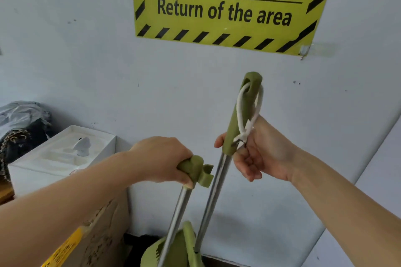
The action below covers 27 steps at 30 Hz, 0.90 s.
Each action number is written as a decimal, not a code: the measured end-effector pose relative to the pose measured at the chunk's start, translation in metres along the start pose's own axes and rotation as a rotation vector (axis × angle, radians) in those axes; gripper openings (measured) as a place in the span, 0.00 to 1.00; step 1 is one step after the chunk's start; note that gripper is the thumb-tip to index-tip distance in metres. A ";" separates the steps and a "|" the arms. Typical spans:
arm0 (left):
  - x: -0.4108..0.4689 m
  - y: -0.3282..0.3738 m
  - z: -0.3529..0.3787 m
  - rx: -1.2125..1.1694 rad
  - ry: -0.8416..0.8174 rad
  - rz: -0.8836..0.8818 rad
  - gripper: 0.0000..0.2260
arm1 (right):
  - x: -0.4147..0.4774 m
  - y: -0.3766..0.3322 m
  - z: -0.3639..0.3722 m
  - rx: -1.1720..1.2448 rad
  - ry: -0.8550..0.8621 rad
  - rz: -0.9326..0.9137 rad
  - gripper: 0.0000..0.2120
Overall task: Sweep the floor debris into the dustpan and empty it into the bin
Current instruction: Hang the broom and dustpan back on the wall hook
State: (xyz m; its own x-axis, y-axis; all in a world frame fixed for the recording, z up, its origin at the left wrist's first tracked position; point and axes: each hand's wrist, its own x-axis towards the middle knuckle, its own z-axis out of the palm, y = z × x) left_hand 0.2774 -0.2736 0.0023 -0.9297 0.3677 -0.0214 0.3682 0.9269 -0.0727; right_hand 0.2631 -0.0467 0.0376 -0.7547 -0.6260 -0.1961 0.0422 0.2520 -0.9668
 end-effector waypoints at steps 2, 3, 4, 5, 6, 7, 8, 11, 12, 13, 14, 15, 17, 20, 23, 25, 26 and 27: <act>0.006 -0.002 -0.005 -0.060 0.016 0.001 0.17 | 0.003 -0.009 -0.001 -0.070 -0.018 -0.094 0.45; 0.009 -0.002 -0.007 -0.086 0.022 0.004 0.17 | 0.005 -0.012 -0.001 -0.157 0.009 -0.152 0.43; 0.013 -0.003 -0.007 -0.109 0.027 0.007 0.18 | 0.008 -0.015 0.001 -0.275 0.069 -0.195 0.39; 0.017 -0.005 -0.008 -0.130 0.034 0.010 0.18 | 0.011 -0.017 0.003 -0.407 0.161 -0.222 0.32; 0.021 -0.006 -0.008 -0.150 0.041 0.011 0.19 | 0.015 -0.019 0.005 -0.515 0.264 -0.251 0.26; 0.024 -0.006 -0.008 -0.168 0.045 0.012 0.19 | 0.019 -0.020 0.006 -0.588 0.355 -0.290 0.22; 0.027 -0.006 -0.008 -0.186 0.045 0.018 0.19 | 0.022 -0.020 0.008 -0.630 0.429 -0.334 0.21; 0.040 -0.004 -0.008 -0.250 0.040 0.057 0.19 | 0.033 -0.015 0.011 -0.494 0.567 -0.424 0.20; 0.045 -0.002 -0.009 -0.264 0.041 0.071 0.20 | 0.037 -0.012 0.014 -0.338 0.576 -0.434 0.17; 0.052 -0.001 -0.011 -0.280 0.040 0.084 0.20 | 0.043 -0.010 0.016 -0.172 0.572 -0.441 0.15; 0.058 0.000 -0.012 -0.299 0.037 0.095 0.20 | 0.048 -0.008 0.017 -0.023 0.575 -0.446 0.15; 0.065 0.001 -0.013 -0.320 0.031 0.106 0.20 | 0.053 -0.008 0.016 0.071 0.598 -0.439 0.15; 0.078 0.003 -0.014 -0.353 0.023 0.125 0.21 | 0.058 -0.011 0.012 0.159 0.657 -0.420 0.16; 0.095 0.005 -0.016 -0.360 0.025 0.165 0.21 | 0.062 -0.016 0.003 0.224 0.736 -0.414 0.21; 0.112 0.005 -0.020 -0.353 0.018 0.208 0.20 | 0.063 -0.017 -0.006 0.251 0.775 -0.416 0.16; 0.121 0.005 -0.021 -0.348 0.012 0.235 0.21 | 0.065 -0.016 -0.012 0.295 0.788 -0.413 0.23; 0.126 0.005 -0.021 -0.343 0.010 0.244 0.22 | 0.067 -0.016 -0.014 0.317 0.799 -0.412 0.24; 0.130 0.005 -0.021 -0.334 0.010 0.251 0.22 | 0.068 -0.017 -0.015 0.341 0.806 -0.414 0.23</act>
State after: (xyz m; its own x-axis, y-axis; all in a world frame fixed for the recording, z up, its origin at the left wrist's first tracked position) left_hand 0.1589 -0.2195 0.0196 -0.8114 0.5843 0.0122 0.5667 0.7815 0.2612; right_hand 0.2012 -0.0829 0.0426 -0.9696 0.1094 0.2191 -0.2362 -0.1817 -0.9546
